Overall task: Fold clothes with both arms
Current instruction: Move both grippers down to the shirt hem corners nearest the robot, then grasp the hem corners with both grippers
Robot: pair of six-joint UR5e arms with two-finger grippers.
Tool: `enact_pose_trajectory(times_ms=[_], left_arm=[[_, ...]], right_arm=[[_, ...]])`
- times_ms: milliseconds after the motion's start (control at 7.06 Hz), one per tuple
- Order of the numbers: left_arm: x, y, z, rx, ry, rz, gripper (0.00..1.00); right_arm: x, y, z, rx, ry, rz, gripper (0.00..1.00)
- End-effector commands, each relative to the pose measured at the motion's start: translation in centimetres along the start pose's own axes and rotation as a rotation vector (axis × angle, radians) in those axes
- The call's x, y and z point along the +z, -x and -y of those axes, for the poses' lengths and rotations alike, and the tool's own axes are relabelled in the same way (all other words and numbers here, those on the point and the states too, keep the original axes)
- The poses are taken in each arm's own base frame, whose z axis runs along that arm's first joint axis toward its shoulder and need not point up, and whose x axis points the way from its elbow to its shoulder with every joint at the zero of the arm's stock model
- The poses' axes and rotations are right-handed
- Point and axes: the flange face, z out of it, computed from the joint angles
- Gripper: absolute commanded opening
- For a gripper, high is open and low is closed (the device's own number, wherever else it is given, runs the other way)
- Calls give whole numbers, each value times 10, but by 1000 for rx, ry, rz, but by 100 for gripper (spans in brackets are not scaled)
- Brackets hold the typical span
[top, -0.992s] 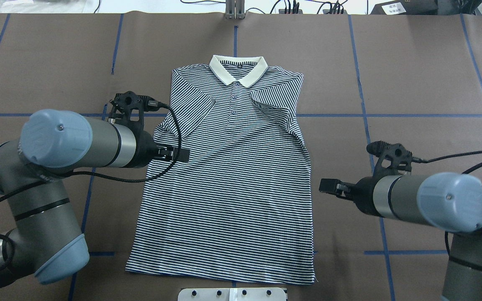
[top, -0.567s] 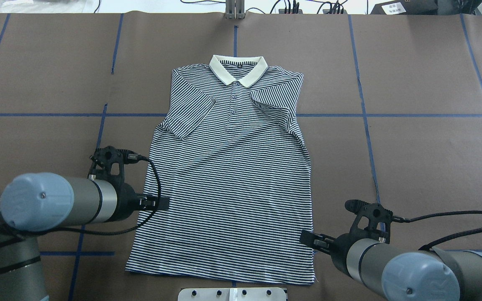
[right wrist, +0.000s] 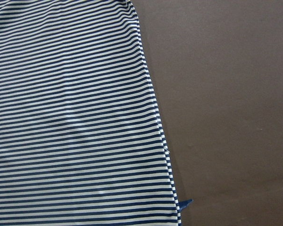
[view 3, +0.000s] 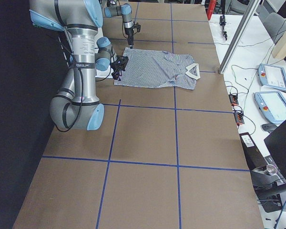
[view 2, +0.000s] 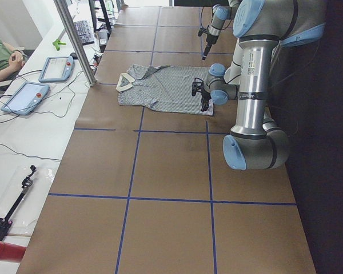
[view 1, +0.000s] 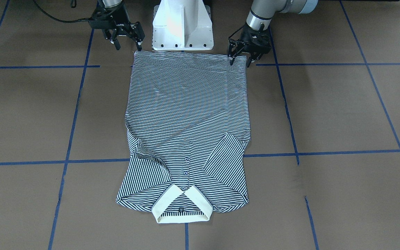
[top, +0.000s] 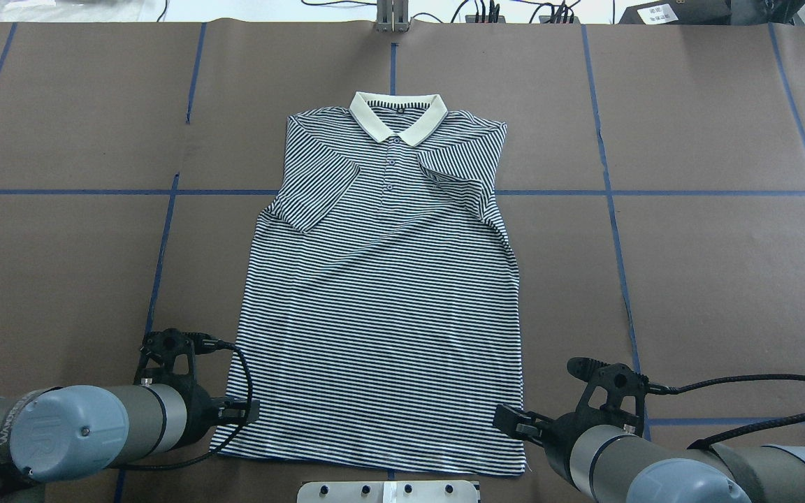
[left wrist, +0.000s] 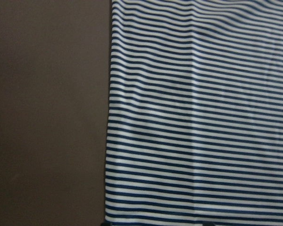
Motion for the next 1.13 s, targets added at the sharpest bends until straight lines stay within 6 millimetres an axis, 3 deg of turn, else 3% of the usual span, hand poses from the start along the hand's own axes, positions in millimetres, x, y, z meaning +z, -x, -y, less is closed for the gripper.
enact_pose_trajectory(times_ms=[0,425,992], left_arm=[[8,14,-20,19,31,34,71],[14,7,-47,0,59,33,60],[14,6,-48,1,60,33,55]], right_arm=[[2,0,-5,-7,-5,1,95],[2,0,-9,-14,-9,4,95],[2,-1,-11,-17,-13,5,96]])
